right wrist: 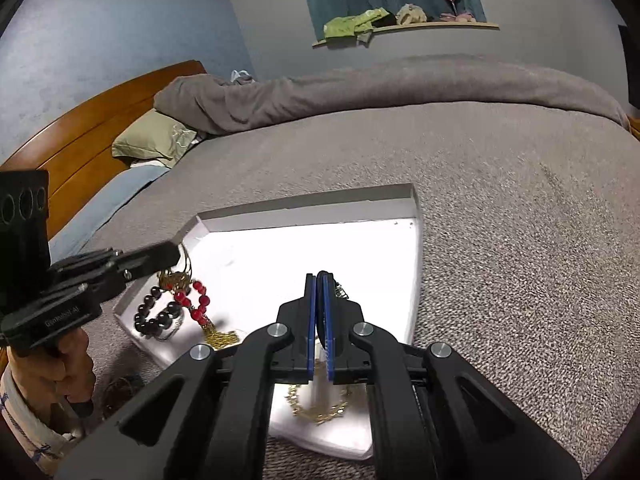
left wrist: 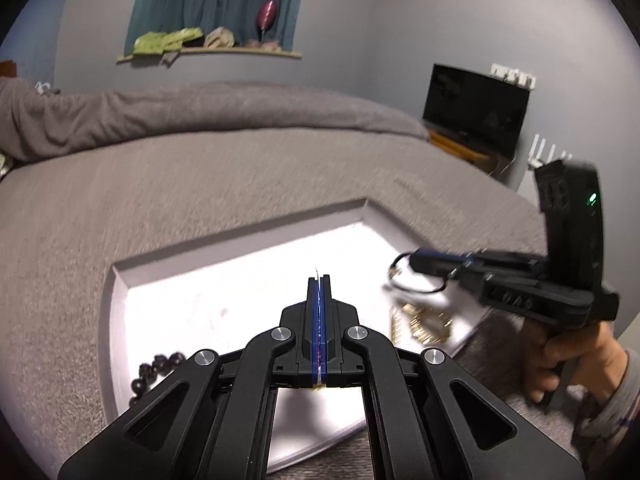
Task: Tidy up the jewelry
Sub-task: 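Carry the hair tie and red earring into the tray and open both grippers, then withdraw both grippers from the tray back toward the remaining jewelry pile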
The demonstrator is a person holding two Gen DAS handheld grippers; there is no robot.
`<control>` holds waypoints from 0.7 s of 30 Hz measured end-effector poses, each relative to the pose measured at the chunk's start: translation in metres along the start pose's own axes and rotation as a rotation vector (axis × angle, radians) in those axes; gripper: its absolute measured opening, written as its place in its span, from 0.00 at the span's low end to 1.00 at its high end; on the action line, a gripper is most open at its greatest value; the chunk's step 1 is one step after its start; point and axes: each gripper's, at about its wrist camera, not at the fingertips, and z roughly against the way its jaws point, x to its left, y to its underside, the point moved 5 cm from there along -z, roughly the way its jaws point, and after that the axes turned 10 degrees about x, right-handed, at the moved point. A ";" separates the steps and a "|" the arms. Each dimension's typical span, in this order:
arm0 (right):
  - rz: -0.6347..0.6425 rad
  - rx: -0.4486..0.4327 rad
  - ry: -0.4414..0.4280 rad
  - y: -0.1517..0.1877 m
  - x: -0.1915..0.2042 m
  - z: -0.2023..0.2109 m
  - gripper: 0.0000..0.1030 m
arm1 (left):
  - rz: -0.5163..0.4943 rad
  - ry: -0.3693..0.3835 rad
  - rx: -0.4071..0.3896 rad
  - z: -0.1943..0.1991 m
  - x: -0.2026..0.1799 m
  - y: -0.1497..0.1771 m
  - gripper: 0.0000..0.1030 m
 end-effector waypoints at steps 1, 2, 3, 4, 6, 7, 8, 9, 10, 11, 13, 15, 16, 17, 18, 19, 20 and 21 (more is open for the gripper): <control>-0.007 -0.001 0.000 0.000 -0.001 0.000 0.04 | 0.007 -0.003 0.018 -0.004 0.003 0.003 0.01; -0.006 -0.004 0.004 0.000 -0.001 0.000 0.06 | 0.010 -0.003 0.031 -0.007 0.004 0.005 0.01; -0.003 -0.008 0.007 0.001 -0.001 0.001 0.10 | 0.012 -0.007 0.034 -0.008 0.005 0.007 0.01; 0.001 -0.018 0.009 0.001 -0.001 0.002 0.14 | 0.016 -0.015 0.039 -0.010 0.007 0.008 0.07; 0.004 -0.033 0.009 0.000 0.000 0.005 0.29 | 0.037 -0.014 0.041 -0.009 0.011 0.010 0.18; 0.002 -0.044 0.008 -0.001 0.000 0.007 0.32 | 0.043 -0.014 0.035 -0.007 0.011 0.011 0.25; 0.001 -0.057 0.005 -0.002 0.000 0.010 0.36 | 0.047 -0.012 0.031 -0.005 0.012 0.012 0.32; -0.002 -0.065 0.004 -0.002 0.000 0.013 0.41 | 0.050 -0.011 0.027 -0.003 0.013 0.013 0.35; -0.003 -0.075 0.001 -0.003 0.000 0.015 0.42 | 0.052 -0.015 0.020 0.000 0.013 0.013 0.41; -0.003 -0.082 -0.002 -0.003 -0.001 0.017 0.42 | 0.054 -0.016 0.015 0.003 0.013 0.013 0.46; 0.001 -0.100 -0.001 -0.002 0.000 0.023 0.42 | 0.059 -0.011 -0.003 0.012 0.015 0.013 0.51; 0.001 -0.108 -0.004 -0.001 -0.001 0.027 0.42 | 0.071 -0.004 -0.023 0.024 0.017 0.013 0.57; 0.000 -0.111 -0.008 -0.001 0.000 0.028 0.42 | 0.075 0.000 -0.032 0.029 0.018 0.013 0.60; 0.000 -0.112 -0.011 0.000 0.001 0.029 0.42 | 0.078 0.002 -0.039 0.034 0.019 0.014 0.63; 0.004 -0.110 -0.015 0.001 0.004 0.029 0.42 | 0.081 0.003 -0.050 0.041 0.021 0.016 0.63; 0.010 -0.108 -0.017 0.002 0.006 0.030 0.42 | 0.082 0.002 -0.055 0.046 0.022 0.017 0.65; 0.019 -0.106 -0.018 0.004 0.010 0.030 0.42 | 0.085 0.000 -0.061 0.051 0.023 0.020 0.67; 0.023 -0.104 -0.020 0.005 0.012 0.031 0.42 | 0.090 0.000 -0.066 0.055 0.025 0.022 0.68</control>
